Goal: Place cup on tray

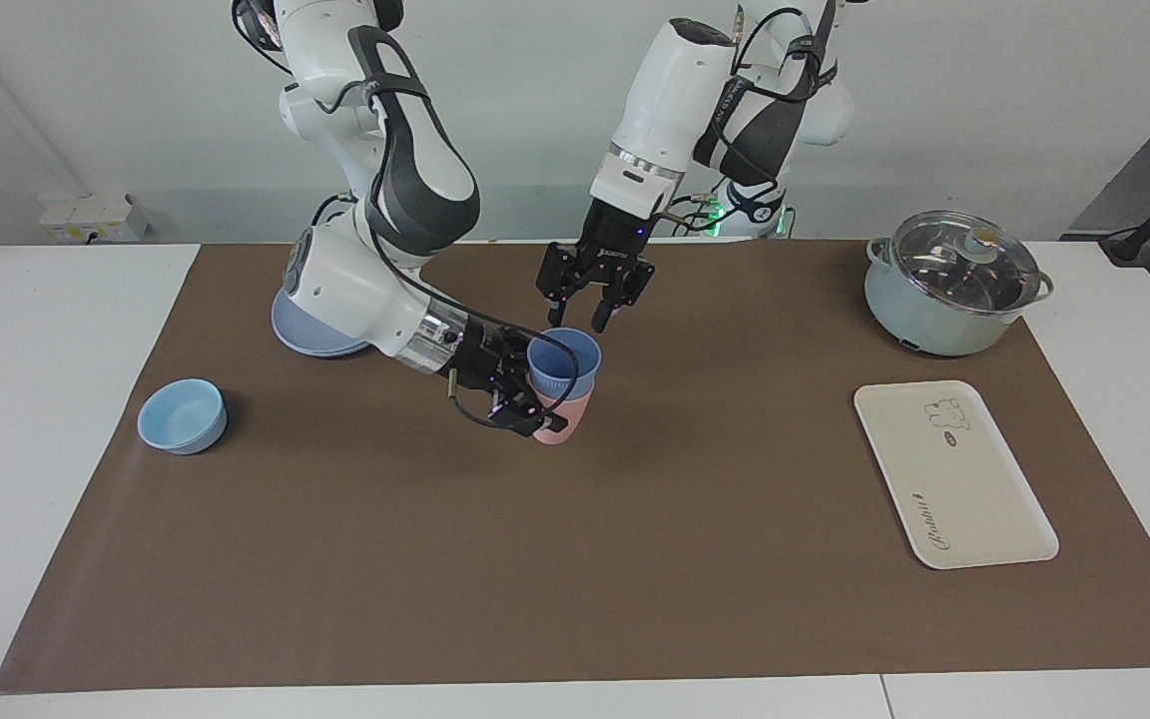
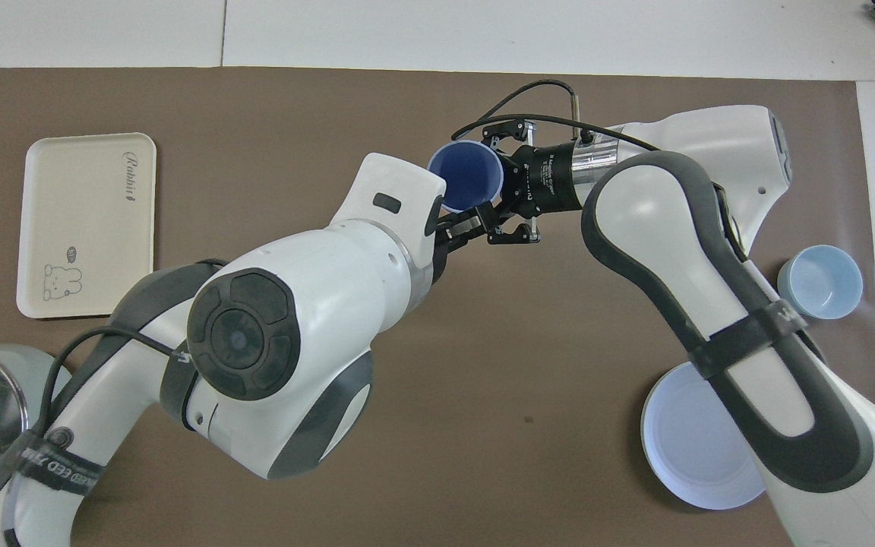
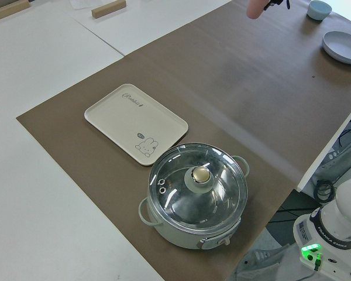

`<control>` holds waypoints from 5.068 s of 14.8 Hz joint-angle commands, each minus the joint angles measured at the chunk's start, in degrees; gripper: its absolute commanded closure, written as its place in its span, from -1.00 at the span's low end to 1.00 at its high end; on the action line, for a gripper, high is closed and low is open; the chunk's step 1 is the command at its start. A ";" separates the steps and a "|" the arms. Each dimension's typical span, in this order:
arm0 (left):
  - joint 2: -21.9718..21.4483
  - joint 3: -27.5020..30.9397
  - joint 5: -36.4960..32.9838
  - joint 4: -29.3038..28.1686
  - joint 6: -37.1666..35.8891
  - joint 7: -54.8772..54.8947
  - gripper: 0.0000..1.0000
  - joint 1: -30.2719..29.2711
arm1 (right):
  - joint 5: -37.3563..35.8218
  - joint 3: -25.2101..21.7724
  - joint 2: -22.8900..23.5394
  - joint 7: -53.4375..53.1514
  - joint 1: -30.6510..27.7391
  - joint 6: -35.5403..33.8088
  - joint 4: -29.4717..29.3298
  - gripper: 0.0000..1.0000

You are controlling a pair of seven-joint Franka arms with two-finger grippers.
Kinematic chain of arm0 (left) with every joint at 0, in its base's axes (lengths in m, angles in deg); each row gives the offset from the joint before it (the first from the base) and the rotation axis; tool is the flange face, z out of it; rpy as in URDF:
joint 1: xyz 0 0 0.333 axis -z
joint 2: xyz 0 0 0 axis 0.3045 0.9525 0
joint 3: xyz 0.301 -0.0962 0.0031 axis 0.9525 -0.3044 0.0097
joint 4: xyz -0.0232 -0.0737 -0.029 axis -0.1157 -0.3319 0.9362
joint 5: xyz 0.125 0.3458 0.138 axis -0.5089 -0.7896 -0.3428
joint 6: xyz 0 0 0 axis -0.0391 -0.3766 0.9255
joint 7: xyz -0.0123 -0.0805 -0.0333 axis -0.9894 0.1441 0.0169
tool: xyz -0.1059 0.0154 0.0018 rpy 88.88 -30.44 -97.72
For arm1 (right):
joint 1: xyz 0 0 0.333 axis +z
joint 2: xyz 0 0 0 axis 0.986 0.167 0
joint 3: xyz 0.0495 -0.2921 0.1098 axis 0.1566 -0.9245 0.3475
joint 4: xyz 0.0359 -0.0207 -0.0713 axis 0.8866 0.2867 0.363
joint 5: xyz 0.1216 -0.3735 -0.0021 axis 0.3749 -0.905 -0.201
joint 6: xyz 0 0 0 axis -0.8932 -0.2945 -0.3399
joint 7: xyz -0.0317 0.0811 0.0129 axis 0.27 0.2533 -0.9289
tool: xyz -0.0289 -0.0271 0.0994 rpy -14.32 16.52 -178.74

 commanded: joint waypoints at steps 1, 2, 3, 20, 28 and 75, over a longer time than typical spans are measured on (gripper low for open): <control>1.94 1.33 -0.09 1.85 -0.77 -0.52 -0.38 0.03 | 0.80 0.39 -1.55 -0.53 0.06 -0.43 1.31 1.00; 1.94 1.33 -0.62 3.68 -3.74 -0.44 -0.38 -0.06 | 0.72 0.39 -1.55 -0.53 -0.02 -0.43 1.31 1.00; 1.94 1.33 -0.71 5.61 -6.73 -0.26 -0.38 -0.32 | 0.80 0.39 -1.55 -0.45 -0.02 -0.43 1.31 1.00; 4.31 1.42 -0.80 5.19 -1.13 -0.53 1.00 -1.38 | 0.45 0.30 -1.64 0.08 -0.20 -0.43 1.58 1.00; 0.73 1.51 -0.89 11.59 -14.90 -1.85 1.00 -2.26 | 0.37 0.04 -1.64 -0.36 -1.51 -1.39 1.58 1.00; -12.56 1.07 -7.04 -10.19 -35.23 64.26 -1.00 -33.65 | -29.39 -1.81 4.70 41.17 -31.40 6.43 9.31 -1.00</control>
